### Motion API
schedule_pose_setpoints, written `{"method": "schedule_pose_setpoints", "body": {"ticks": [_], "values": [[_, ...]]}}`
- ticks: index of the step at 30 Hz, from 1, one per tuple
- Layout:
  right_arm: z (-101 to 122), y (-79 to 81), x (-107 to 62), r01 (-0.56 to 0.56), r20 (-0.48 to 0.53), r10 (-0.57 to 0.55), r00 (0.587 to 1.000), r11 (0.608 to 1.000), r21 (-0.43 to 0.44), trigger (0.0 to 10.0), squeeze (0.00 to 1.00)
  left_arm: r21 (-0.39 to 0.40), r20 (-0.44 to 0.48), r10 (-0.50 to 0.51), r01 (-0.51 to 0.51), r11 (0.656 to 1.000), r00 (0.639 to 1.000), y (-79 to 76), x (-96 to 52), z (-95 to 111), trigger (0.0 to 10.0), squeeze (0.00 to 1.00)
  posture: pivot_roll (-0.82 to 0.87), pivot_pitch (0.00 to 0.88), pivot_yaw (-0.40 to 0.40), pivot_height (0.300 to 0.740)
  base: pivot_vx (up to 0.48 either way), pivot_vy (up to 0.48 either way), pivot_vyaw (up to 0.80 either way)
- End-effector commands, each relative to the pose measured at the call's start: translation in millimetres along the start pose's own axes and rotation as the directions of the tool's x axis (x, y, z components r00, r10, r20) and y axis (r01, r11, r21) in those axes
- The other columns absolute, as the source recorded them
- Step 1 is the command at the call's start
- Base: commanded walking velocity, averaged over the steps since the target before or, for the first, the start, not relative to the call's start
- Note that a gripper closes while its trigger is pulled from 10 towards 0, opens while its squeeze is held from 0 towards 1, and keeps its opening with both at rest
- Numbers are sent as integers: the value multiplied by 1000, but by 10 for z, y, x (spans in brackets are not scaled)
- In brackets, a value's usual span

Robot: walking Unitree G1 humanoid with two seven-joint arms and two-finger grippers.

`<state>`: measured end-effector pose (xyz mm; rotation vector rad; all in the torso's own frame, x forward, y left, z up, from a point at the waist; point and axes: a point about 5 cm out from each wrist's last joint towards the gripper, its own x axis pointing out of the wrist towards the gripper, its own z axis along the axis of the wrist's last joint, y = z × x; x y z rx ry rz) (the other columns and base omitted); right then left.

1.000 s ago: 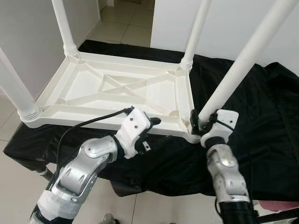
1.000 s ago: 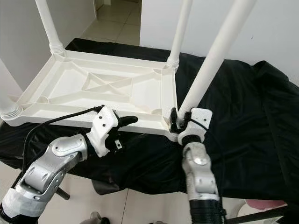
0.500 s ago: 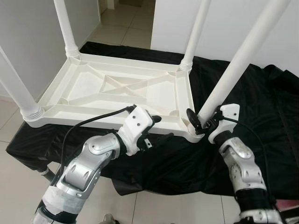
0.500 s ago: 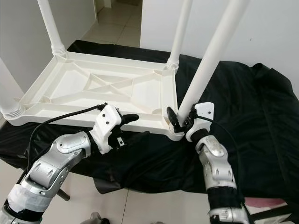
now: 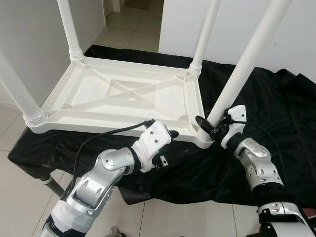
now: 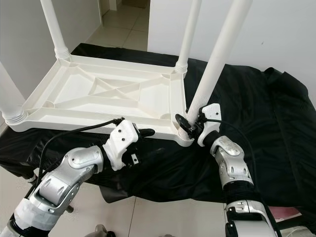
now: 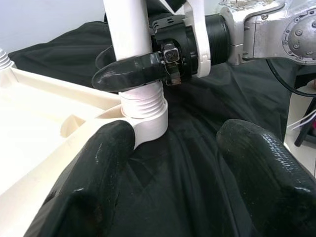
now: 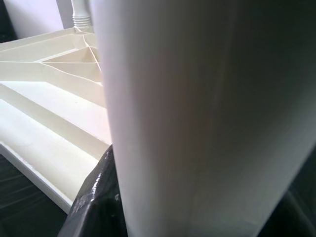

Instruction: Building children table

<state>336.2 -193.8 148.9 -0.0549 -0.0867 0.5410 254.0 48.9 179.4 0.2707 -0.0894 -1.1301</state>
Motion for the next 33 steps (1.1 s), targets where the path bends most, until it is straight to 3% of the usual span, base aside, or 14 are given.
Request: {"method": "schedule_pose_setpoints", "body": {"ticks": [1, 5, 6, 7, 8, 10, 16, 19, 22, 24, 26, 28, 30, 33], "values": [[-68, -20, -38, -18, -26, 19, 999, 1000, 15, 0, 0, 23, 5, -1, 1, 1000, 1000, -14, -3, 18, 10000, 0, 48, 37, -76, 740, 0, 0, 0], [-92, -29, -46, -10, -21, 11, 1000, 1000, 25, 0, 0, 24, 3, 1, -1, 1000, 1000, -11, -7, 14, 10000, 0, 46, 35, -75, 740, 0, 0, 0], [-97, -20, -48, -8, -17, 9, 1000, 999, 34, 2745, 0, 24, 0, 1, -1, 1000, 1000, -11, -7, 7, 10000, 0, 42, 32, -75, 740, 0, 0, 0], [-97, -20, -48, -8, -17, 9, 1000, 999, 34, 2745, 0, 24, 0, 1, -1, 1000, 1000, -11, -7, 7, 10000, 0, 42, 32, -75, 740, 0, 0, 0], [-101, -6, -49, 5, -11, -4, 1000, 999, 51, 10000, 0, 23, -2, 1, -1, 1000, 1000, -13, -6, -1, 10000, 0, 39, 31, -76, 740, 0, 0, 0], [-106, 2, -48, 13, -7, -12, 1000, 998, 63, 10000, 0, 23, -3, 1, -1, 1000, 1000, -15, -5, -6, 10000, 0, 39, 31, -76, 740, 0, 0, 0], [-162, 64, -74, 186, -28, -184, 982, 977, 100, 10000, 0, 42, -14, -4, 5, 999, 1000, -25, -1, -19, 10000, 0, 34, 33, -76, 740, 0, 0, 0], [-142, 67, -105, 317, -28, -316, 948, 941, 121, 10000, 0, 45, -18, -1, 1, 999, 1000, -10, -15, -24, 10000, 0, 35, 34, -78, 740, 0, 0, 0], [-124, 110, -112, 348, -29, -347, 938, 931, 109, 10000, 0, 46, -22, 3, -2, 999, 1000, 0, -28, -32, 10000, 0, 34, 33, -79, 740, 0, 0, 0], [-155, 215, -178, 483, -86, -477, 875, 871, 84, 10000, 0, 47, -28, 8, -6, 999, 1000, 6, -51, -45, 10000, 0, 34, 32, -79, 740, 0, 0, 0], [-167, 242, -210, 538, -108, -530, 841, 840, 66, 10000, 0, 50, -29, 8, -7, 999, 1000, 7, -55, -45, 10000, 0, 34, 32, -79, 740, 0, 0, 0], [-165, 250, -217, 547, -112, -539, 835, 835, 63, 10000, 0, 50, -29, 8, -7, 999, 1000, 7, -56, -45, 10000, 0, 34, 32, -79, 740, 0, 0, 0], [-171, 334, -255, 637, -123, -627, 769, 768, 68, 10000, 0, 48, -31, 8, -7, 999, 999, 10, -64, -55, 10000, 0, 29, 27, -78, 740, 0, 0, 0], [-170, 488, -322, 781, -142, -768, 624, 618, 88, 10000, 0, 45, -29, 5, -4, 999, 1000, 8, -53, -54, 10000, 0, 27, 26, -75, 740, 0, 0, 0]]}}
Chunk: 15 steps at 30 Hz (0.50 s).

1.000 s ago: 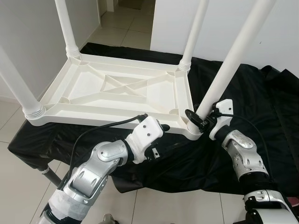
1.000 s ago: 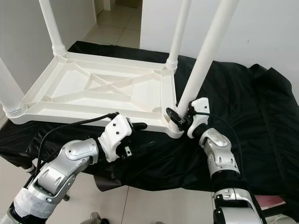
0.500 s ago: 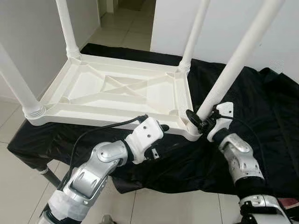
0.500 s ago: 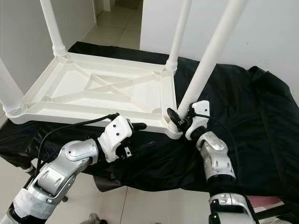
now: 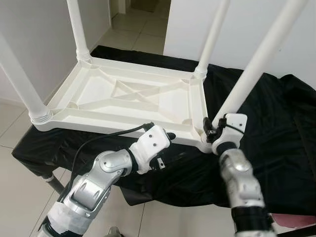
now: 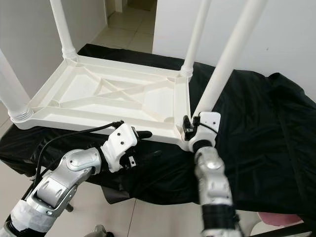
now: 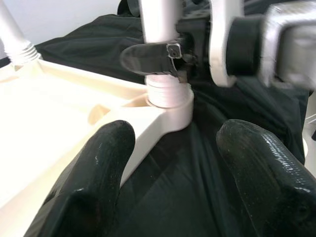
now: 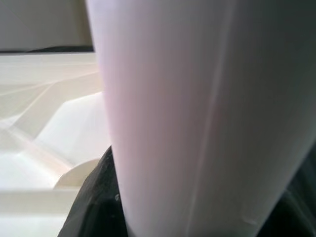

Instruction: Building children table

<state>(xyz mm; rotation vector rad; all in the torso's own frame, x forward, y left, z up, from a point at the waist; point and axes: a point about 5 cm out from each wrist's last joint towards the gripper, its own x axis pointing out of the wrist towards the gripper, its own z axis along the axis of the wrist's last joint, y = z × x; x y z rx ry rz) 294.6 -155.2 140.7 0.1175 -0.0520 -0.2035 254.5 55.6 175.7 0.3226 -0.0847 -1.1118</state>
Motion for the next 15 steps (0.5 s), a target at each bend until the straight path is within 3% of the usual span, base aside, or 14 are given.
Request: {"method": "schedule_pose_setpoints", "body": {"ticks": [1, 4, 15], "values": [[-135, -79, -103, 133, -66, -133, 989, 991, 3, 10000, 0, 6, 4, -10, 10, 1000, 1000, -15, 5, -2, 10000, 0, 25, 26, -73, 740, 0, 0, 0], [-110, 29, -137, 73, -54, -71, 996, 997, 28, 10000, 0, 4, 6, -13, 13, 1000, 1000, -14, 10, 1, 10000, 0, 19, 24, -68, 740, 0, 0, 0], [-63, 41, -162, 65, -54, -65, 996, 998, 9, 10000, 0, 12, 2, -21, 21, 1000, 1000, -5, 6, -2, 10000, 0, 21, 20, -67, 740, 0, 0, 0]]}}
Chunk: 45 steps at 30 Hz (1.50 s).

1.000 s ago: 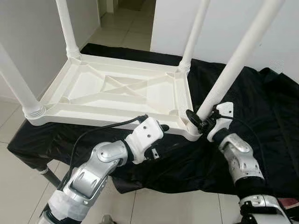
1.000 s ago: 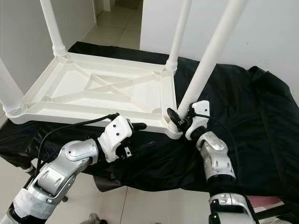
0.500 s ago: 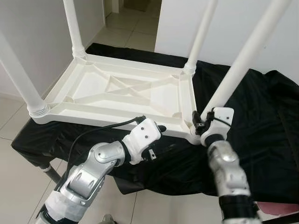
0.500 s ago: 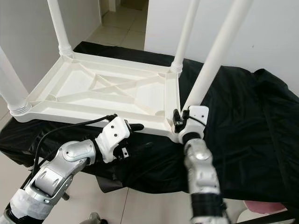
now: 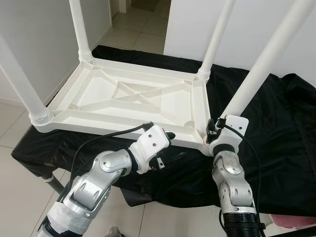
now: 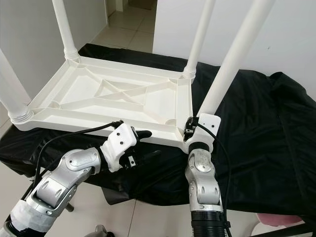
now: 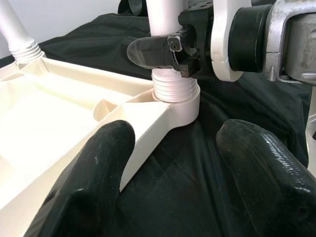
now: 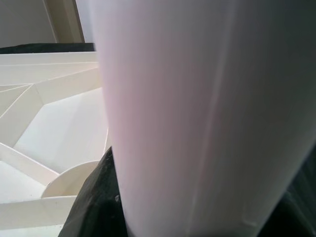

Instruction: Building children table

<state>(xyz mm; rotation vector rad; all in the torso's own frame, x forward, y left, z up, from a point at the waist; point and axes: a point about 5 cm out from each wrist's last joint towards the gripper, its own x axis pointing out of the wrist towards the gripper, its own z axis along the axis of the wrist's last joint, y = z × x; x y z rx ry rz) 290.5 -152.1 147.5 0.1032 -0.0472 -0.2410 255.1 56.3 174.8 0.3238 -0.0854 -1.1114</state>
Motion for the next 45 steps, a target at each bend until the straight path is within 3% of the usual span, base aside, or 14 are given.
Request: {"method": "schedule_pose_setpoints", "body": {"ticks": [1, 10, 11, 21, 22, 26, 27, 29, 37, 39, 43, 44, 45], "values": [[-115, 28, -126, 26, -50, -24, 998, 999, 25, 10000, 0, 10, 2, -19, 19, 1000, 1000, -8, 6, 9, 10000, 0, 22, 20, -69, 740, 0, 0, 0], [-54, 39, -164, -19, -1, 19, 1000, 999, 31, 10000, 0, 12, 0, -6, 6, 1000, 1000, -5, -2, 5, 10000, 0, 26, 26, -72, 740, 0, 0, 0], [-49, 25, -171, -23, 5, 23, 1000, 999, 39, 10000, 1000, 10, -1, -1, 1, 1000, 1000, -3, -10, 4, 10000, 0, 29, 27, -74, 740, 0, 0, 0], [-32, -14, -172, -68, 23, 68, 997, 997, 29, 10000, 1000, 8, -4, 10, -10, 1000, 1000, -3, -21, -8, 10000, 0, 26, 35, -80, 740, 0, 0, 0], [-2, -59, -139, -124, 46, 123, 991, 992, 21, 10000, 1000, 9, -5, 12, -12, 1000, 1000, -7, -18, -6, 10000, 0, 23, 42, -79, 740, 0, 0, 0], [10, -103, -123, -158, 59, 157, 986, 987, 13, 10000, 1000, 11, -5, 12, -12, 1000, 1000, -13, -17, -5, 10000, 0, 23, 45, -78, 740, 0, 0, 0], [5, -120, -114, -198, 59, 197, 979, 980, 12, 10000, 0, 12, -6, 13, -12, 1000, 1000, -14, -17, -6, 10000, 0, 23, 45, -78, 740, 0, 0, 0], [3, -150, -89, -282, 55, 281, 958, 959, 14, 10000, 0, 15, -8, 14, -14, 1000, 1000, -13, -18, -7, 10000, 0, 19, 52, -77, 740, 0, 0, 0], [9, -290, -16, -405, 52, 405, 913, 914, -23, 10000, 0, 23, -12, 22, -21, 1000, 1000, 7, -20, -4, 10000, 0, 18, 60, -72, 740, 0, 0, 0], [13, -326, -13, -470, 56, 469, 881, 883, 1, 10000, 0, 25, -13, 24, -24, 999, 1000, 12, -17, -2, 10000, 0, 21, 62, -74, 740, 0, 0, 0], [20, -391, 4, -536, 50, 537, 842, 843, -34, 10000, 0, 28, -13, 28, -28, 999, 1000, 19, -20, -1, 10000, 0, 22, 64, -70, 740, 0, 0, 0], [23, -418, 26, -608, 35, 609, 792, 793, -49, 10000, 0, 27, -14, 30, -29, 999, 999, 23, -21, 0, 10000, 0, 22, 65, -69, 740, 0, 0, 0], [27, -425, 43, -628, 29, 629, 777, 777, -48, 10000, 0, 28, -15, 30, -30, 999, 999, 28, -23, -1, 10000, 0, 22, 66, -67, 740, 0, 0, 0]]}}
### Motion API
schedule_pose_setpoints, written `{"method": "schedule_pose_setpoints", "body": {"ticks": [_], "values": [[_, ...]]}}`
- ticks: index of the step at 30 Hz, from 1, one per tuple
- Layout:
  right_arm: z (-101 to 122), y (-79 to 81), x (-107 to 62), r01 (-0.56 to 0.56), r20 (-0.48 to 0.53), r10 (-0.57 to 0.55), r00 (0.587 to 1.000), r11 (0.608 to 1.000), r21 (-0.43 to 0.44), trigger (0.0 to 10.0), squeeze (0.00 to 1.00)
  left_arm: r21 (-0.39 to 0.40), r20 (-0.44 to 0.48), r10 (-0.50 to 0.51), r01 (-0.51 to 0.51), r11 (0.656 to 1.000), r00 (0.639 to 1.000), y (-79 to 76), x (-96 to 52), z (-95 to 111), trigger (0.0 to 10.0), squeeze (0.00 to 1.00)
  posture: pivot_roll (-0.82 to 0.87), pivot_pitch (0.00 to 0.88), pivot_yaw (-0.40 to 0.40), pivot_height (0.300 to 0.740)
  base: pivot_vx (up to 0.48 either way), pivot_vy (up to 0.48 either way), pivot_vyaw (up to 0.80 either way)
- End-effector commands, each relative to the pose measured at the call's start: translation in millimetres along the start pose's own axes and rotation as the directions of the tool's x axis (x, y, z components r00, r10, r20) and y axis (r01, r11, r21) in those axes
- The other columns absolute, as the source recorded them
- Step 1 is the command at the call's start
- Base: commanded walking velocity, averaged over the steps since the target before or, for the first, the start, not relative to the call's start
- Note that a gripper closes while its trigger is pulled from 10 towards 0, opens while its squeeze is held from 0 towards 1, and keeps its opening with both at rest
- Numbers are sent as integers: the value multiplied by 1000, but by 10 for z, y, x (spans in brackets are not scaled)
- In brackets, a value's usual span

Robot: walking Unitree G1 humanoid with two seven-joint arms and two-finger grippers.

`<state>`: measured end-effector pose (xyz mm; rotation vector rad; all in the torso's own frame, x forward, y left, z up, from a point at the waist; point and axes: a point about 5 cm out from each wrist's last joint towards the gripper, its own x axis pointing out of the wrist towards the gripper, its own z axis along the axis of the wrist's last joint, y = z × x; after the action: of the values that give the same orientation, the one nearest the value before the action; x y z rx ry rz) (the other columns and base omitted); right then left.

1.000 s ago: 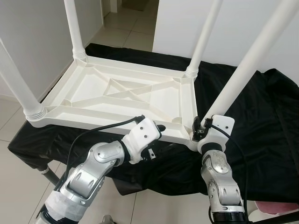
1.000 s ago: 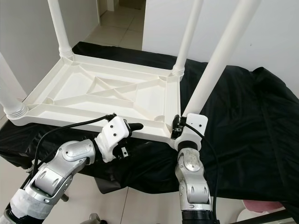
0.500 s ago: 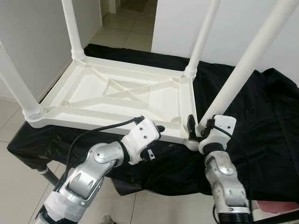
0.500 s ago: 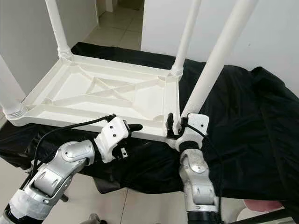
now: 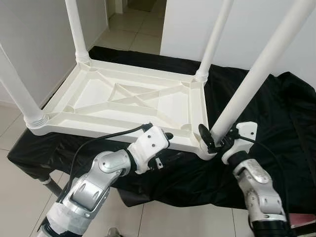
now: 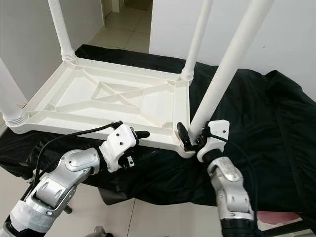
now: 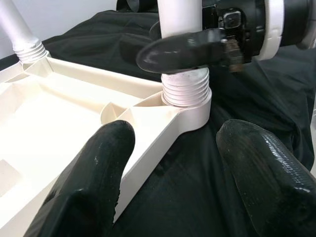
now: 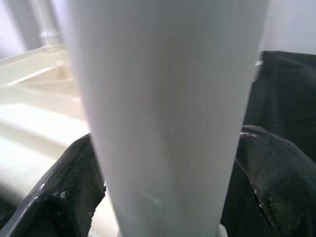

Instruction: Building children table

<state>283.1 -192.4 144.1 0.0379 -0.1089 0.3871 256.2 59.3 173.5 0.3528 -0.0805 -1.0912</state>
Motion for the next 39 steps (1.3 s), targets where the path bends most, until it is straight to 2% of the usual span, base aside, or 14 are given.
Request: {"method": "schedule_pose_setpoints", "body": {"ticks": [1, 7, 8, 11, 12, 13, 14, 17, 31, 32, 36, 39], "values": [[26, -33, 18, -68, 11, 68, 998, 998, 3, 10000, 0, 8, 5, 14, -14, 1000, 1000, 14, -4, 19, 10000, 0, 22, 66, -67, 740, 0, 0, 0], [14, -68, 82, -143, -19, 143, 990, 990, -18, 10000, 0, 10, 4, 16, -16, 1000, 1000, 28, 0, 20, 10000, 0, 25, 66, -64, 740, 0, 0, 0], [2, -78, 113, -175, -29, 175, 984, 984, -31, 6235, 0, 12, 3, 15, -15, 1000, 1000, 28, 1, 20, 10000, 0, 28, 65, -64, 740, 0, 0, 0], [0, -83, 124, -183, -32, 182, 983, 983, -36, 6235, 0, 13, 2, 14, -15, 1000, 1000, 27, 2, 20, 10000, 0, 28, 65, -64, 740, 0, 0, 0], [-7, -93, 141, -200, -40, 198, 979, 979, -41, 863, 0, 15, 3, 16, -16, 1000, 1000, 28, -4, 24, 10000, 0, 31, 66, -65, 740, 0, 0, 0], [-7, -93, 141, -200, -40, 198, 979, 979, -41, 863, 0, 15, 3, 16, -16, 1000, 1000, 28, -4, 24, 10000, 0, 31, 66, -65, 740, 0, 0, 0], [-17, -97, 140, -208, -47, 206, 977, 977, -43, 0, 0, 15, 2, 18, -18, 1000, 1000, 30, -8, 24, 10000, 0, 36, 67, -67, 740, 0, 0, 0], [-47, -113, 131, -240, -58, 237, 970, 970, -42, 0, 0, 16, 0, 22, -22, 1000, 1000, 35, -18, 25, 10000, 0, 38, 69, -69, 740, 0, 0, 0], [-96, -133, 102, -257, -69, 254, 965, 966, -32, 0, 0, 14, -3, 22, -22, 1000, 1000, 27, -23, 21, 10000, 0, 34, 75, -67, 740, 0, 0, 0], [-101, -133, 98, -252, -70, 250, 966, 967, -27, 10000, 0, 14, -4, 21, -21, 1000, 1000, 27, -23, 20, 10000, 0, 33, 75, -67, 740, 0, 0, 0], [-105, -134, 95, -245, -70, 243, 968, 969, -23, 10000, 0, 14, -4, 20, -19, 1000, 1000, 25, -23, 19, 10000, 0, 33, 75, -67, 740, 0, 0, 0], [-113, -110, 101, -192, -77, 190, 979, 981, -26, 10000, 0, 14, -5, 18, -18, 1000, 1000, 19, -26, 15, 10000, 0, 33, 78, -68, 740, 0, 0, 0]]}}
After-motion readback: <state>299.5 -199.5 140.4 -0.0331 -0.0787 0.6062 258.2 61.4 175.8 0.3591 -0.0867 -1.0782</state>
